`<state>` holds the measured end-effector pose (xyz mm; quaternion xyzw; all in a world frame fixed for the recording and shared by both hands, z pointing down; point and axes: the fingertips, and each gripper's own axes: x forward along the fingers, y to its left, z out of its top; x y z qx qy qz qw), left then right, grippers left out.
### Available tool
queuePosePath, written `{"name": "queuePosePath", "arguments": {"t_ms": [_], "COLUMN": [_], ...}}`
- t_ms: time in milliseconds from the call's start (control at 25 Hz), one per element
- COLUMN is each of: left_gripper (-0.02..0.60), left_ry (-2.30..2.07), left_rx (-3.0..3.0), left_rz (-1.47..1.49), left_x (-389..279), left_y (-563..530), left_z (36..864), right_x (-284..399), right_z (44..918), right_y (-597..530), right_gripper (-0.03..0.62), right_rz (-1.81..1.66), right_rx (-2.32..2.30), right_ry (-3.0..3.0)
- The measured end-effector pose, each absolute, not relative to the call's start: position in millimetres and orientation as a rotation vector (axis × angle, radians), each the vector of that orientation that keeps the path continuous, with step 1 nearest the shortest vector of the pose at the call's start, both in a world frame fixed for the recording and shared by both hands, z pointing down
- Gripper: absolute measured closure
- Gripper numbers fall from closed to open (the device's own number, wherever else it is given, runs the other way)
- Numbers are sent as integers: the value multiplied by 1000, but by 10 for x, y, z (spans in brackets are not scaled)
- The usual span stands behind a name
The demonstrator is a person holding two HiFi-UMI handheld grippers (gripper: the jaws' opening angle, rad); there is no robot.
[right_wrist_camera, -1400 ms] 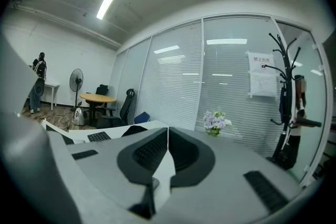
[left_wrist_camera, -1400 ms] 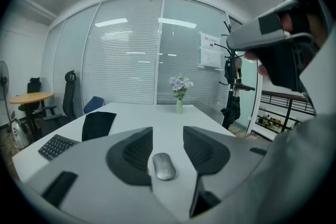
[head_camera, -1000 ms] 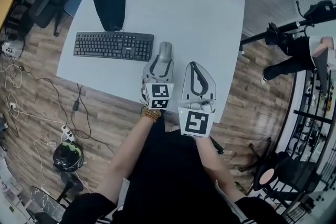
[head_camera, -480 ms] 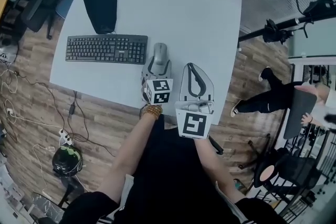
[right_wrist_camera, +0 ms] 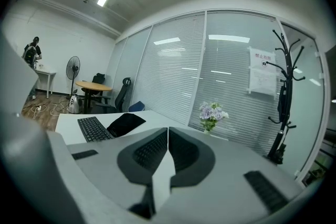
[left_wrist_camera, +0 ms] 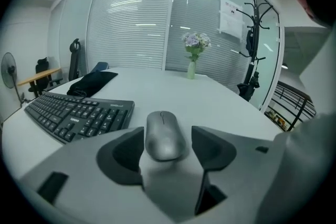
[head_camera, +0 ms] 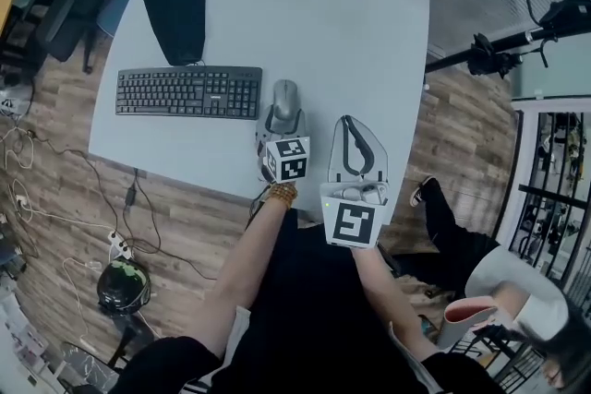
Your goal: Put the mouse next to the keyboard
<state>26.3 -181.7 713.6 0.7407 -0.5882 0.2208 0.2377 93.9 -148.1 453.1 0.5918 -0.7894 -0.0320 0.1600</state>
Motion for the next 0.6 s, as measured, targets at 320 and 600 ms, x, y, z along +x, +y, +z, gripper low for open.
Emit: {"name": "queuePosePath", "arguments": {"t_ms": [320, 600], "left_gripper": [298, 298], "left_ry": [-1612, -1617], "left_rx": [1981, 1943], "left_rz": [638, 756], "left_x": [218, 230], "left_y": [-1862, -1901], "left_z": [7274, 7382], "right_x": [918, 915], "right_z": [4538, 4522], "right_y": [-1495, -1476], "right_gripper": [592, 592], "right_rz": [-76, -69], "right_rx": [1706, 1714], "right_ry": [-2245, -2246]}}
